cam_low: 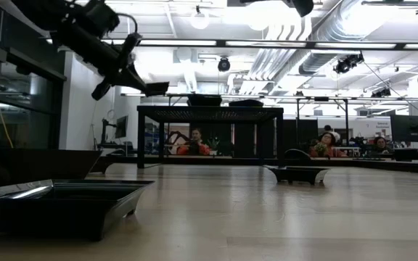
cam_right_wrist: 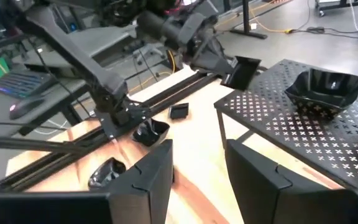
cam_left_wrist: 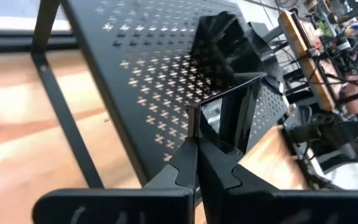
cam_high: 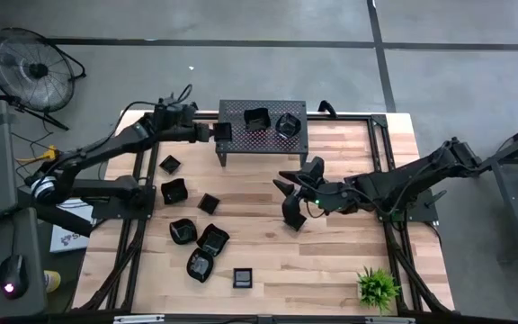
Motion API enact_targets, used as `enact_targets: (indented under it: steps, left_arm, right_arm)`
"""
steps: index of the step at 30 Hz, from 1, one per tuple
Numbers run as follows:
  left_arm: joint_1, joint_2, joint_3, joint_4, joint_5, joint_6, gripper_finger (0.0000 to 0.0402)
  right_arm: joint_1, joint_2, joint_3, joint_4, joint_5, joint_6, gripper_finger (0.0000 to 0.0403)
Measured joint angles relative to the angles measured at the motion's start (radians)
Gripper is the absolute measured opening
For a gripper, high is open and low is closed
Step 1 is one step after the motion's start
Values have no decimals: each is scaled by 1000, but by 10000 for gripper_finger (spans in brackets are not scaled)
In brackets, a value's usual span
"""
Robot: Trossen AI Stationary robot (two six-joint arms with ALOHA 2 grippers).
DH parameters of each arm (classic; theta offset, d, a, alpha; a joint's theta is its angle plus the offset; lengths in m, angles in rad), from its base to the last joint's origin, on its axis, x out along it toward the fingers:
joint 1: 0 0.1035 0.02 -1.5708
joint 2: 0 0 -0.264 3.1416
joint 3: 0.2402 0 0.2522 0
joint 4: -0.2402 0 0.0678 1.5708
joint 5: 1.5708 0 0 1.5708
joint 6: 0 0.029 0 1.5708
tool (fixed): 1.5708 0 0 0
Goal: Pick & Place Mini shaped plates
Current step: Put the square plate on the shelf
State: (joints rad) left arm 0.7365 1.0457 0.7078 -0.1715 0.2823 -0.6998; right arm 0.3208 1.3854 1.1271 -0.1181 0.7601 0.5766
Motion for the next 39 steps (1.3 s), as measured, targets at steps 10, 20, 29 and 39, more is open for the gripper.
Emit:
enact_targets:
  steps: [10,20,29,39]
  left_arm:
    - [76,107,0,109,122,-80,0]
    - [75,150,0,110,122,-92,1]
    - [75,152,0,109,120,-74,2]
    - [75,151,0,92,129,-45,3]
  right_arm:
    - [1,-8,0,-69,-74,-8,142]
    - [1,-8,0,-114,-85,-16,142]
    - [0,-8,0,-116,-85,-56,142]
    - [0,-8,0,-118,-79,-61,142]
